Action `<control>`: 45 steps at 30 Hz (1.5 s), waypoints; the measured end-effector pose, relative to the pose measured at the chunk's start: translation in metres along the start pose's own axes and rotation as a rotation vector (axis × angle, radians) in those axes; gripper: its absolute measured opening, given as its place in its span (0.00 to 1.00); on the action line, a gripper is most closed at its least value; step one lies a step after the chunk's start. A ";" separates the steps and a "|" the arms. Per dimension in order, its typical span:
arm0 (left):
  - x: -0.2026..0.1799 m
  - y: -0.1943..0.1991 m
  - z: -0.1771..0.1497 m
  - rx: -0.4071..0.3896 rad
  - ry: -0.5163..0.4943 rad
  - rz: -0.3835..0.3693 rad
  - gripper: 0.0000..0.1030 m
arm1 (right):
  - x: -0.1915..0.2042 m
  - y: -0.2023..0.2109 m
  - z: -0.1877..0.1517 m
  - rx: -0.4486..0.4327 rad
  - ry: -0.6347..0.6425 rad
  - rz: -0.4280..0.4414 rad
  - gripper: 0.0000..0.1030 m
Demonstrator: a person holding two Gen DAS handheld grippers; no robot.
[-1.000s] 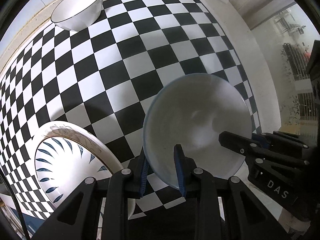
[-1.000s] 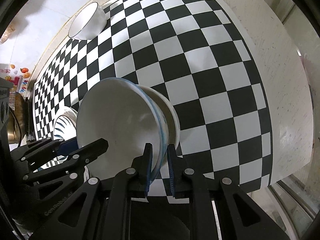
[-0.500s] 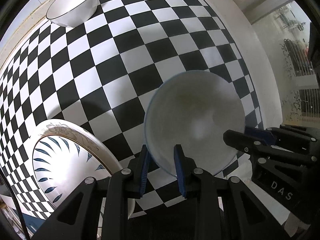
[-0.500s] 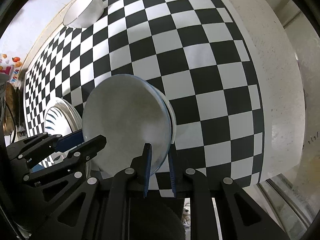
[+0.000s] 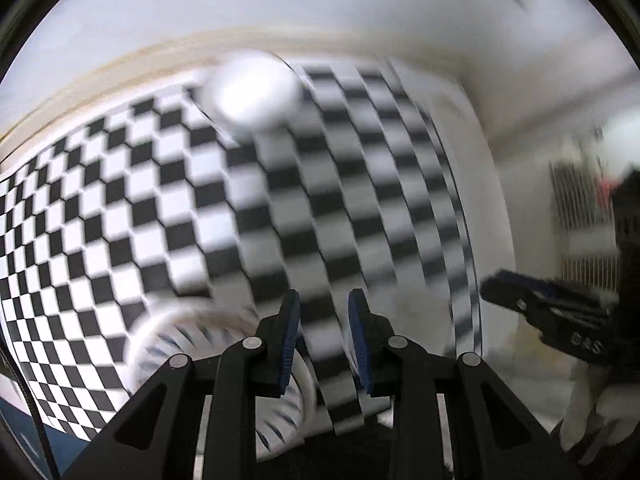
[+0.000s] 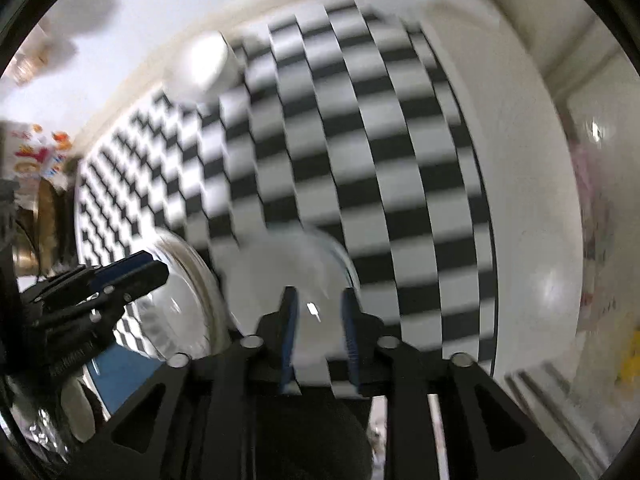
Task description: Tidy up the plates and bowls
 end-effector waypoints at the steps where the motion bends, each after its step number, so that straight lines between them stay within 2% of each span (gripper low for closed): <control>1: 0.014 0.002 0.012 -0.011 0.031 0.009 0.24 | 0.010 0.006 0.016 -0.027 0.010 0.026 0.37; 5: 0.073 -0.006 0.059 -0.031 0.162 0.049 0.24 | 0.049 0.000 0.078 -0.073 0.029 0.077 0.40; 8: 0.102 -0.025 0.088 -0.012 0.212 0.053 0.24 | 0.074 -0.022 0.117 -0.059 0.029 0.109 0.40; 12: 0.124 -0.051 0.116 0.022 0.238 0.056 0.24 | 0.110 -0.064 0.164 -0.027 0.051 0.111 0.40; 17: 0.134 -0.082 0.135 0.074 0.243 0.060 0.24 | 0.132 -0.111 0.197 0.033 0.058 0.081 0.40; 25: 0.134 -0.115 0.144 0.138 0.215 0.070 0.24 | 0.138 -0.156 0.214 0.094 0.059 0.046 0.40; 38: 0.130 -0.135 0.147 0.167 0.168 0.102 0.24 | 0.142 -0.178 0.221 0.126 0.065 0.022 0.39; 40: 0.130 -0.136 0.147 0.163 0.170 0.098 0.22 | 0.145 -0.181 0.220 0.126 0.070 0.017 0.37; 45: 0.129 -0.135 0.145 0.147 0.173 0.103 0.16 | 0.147 -0.188 0.219 0.145 0.086 0.012 0.15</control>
Point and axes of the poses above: each gripper's, at about its wrist camera, not at the fingertips, and y roughly against the way its jaws point, x to its left, z to its top, the point moved 4 cm from there along -y, roughly the way its jaws point, and after that the axes turned 10 degrees about -y, right-handed, at the moved point
